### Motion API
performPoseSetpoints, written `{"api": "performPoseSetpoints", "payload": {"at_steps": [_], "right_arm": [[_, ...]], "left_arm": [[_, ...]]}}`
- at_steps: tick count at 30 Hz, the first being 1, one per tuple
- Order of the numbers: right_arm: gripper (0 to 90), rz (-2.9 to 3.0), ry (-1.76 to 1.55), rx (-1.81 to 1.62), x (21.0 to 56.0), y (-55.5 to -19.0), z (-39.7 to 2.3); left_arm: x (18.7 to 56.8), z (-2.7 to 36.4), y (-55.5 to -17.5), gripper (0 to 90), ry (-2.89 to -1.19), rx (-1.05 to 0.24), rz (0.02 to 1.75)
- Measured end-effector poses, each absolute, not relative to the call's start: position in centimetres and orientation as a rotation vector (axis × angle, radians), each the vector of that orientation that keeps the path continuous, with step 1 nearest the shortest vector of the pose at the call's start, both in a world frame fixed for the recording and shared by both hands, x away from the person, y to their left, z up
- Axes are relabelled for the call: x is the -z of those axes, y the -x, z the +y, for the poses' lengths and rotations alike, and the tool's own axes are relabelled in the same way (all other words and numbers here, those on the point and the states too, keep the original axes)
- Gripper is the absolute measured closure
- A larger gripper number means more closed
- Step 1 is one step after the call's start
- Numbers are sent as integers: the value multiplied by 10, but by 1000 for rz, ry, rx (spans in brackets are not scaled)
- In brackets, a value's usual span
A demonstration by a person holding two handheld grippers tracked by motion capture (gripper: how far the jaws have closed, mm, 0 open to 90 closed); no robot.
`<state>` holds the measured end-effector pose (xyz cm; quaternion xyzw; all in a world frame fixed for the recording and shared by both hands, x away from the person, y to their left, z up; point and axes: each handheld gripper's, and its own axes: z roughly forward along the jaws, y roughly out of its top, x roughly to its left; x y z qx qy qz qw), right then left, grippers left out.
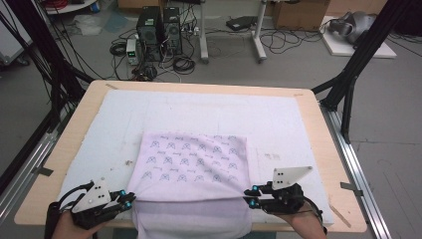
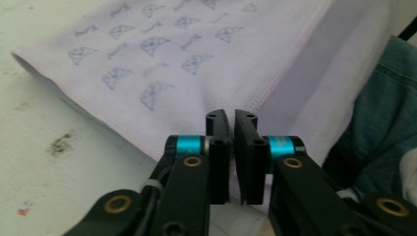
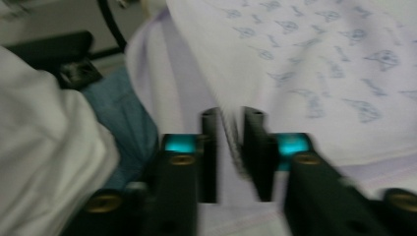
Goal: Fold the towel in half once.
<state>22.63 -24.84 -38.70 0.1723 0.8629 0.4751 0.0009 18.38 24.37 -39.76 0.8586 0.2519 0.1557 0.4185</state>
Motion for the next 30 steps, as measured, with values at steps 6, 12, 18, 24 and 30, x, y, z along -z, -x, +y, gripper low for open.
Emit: {"api": "performPoseSetpoints", "payload": {"at_steps": [6, 12, 18, 24, 30], "right_arm": [[539, 2642, -624, -1476, 380, -252, -254], [472, 2571, -807, -1290, 385, -312, -246], [423, 2532, -916, -1166, 398, -371, -235], [377, 2540, -1022, -1135, 419, -407, -236], [456, 2580, -1046, -1142, 440, -421, -235]], "left_arm": [[393, 248, -218, 599, -2095, -437, 709], [389, 237, -280, 556, -2079, -486, 813], [399, 226, -347, 540, -2073, -512, 943], [426, 229, -384, 474, -2086, -443, 1089], [442, 233, -401, 492, -2048, -399, 1149]]}}
